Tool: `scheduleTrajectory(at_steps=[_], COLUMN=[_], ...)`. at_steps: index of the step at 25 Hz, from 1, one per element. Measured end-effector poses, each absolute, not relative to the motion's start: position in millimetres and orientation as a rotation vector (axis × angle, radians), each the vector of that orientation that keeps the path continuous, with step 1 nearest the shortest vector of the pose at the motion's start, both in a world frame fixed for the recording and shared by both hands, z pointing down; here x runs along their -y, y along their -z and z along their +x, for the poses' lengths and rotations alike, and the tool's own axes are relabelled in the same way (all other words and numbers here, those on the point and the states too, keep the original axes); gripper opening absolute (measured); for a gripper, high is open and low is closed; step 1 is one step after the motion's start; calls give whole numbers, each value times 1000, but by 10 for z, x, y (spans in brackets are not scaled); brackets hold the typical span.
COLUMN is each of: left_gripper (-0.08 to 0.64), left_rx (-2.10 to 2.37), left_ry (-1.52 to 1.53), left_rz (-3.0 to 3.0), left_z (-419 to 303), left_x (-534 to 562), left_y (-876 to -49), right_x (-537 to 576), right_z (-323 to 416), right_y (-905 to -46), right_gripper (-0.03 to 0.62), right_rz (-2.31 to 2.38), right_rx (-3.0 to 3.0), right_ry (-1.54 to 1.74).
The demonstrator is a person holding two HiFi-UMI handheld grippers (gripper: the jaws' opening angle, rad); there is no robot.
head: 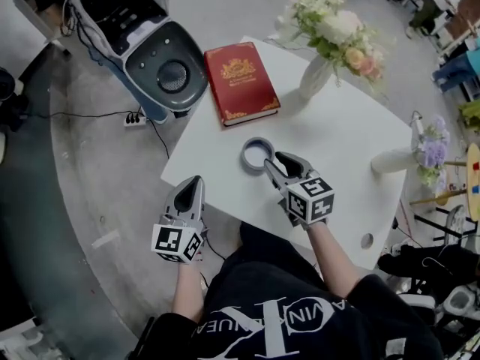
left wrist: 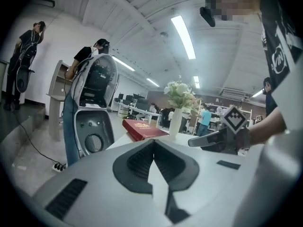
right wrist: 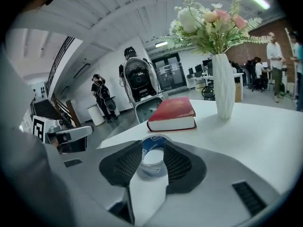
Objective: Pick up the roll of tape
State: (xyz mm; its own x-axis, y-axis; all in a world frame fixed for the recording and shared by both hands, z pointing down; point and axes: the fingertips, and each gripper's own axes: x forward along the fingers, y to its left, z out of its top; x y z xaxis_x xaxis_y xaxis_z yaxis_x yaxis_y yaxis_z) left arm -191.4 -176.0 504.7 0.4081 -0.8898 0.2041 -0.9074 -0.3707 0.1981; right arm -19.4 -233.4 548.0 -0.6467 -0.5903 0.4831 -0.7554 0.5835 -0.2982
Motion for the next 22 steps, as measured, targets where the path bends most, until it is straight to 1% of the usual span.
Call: scheduleTrajectory(at_steps=[2,6,11,16,22], left_gripper=[2,2,2,2,2], left_rx=[1565,1556,1541,1527,1529], left_ry=[-90,-96,-90,-98,-107], left_rz=[2389,2381,2365,2355,2339], left_z=[-1915,-1911,-1851,-1808,-1803], left_x=[1813,1909,2014,2034,2015], left_y=[-5061,-5102,-5211,-5272,-5310], right_x=[2435,2588,2751,2825,2848], right_z=[-206,-234,-244,-277,-295], right_y=[-5521,-5642,-5813,-5959,-6105], right_gripper=[150,151,152,149,119], right_rz=[1100,1085,1060,998,948], right_rx=[2445,2365,2279,2235,2169], right_ry=[-683,-683,-605,-659,-689])
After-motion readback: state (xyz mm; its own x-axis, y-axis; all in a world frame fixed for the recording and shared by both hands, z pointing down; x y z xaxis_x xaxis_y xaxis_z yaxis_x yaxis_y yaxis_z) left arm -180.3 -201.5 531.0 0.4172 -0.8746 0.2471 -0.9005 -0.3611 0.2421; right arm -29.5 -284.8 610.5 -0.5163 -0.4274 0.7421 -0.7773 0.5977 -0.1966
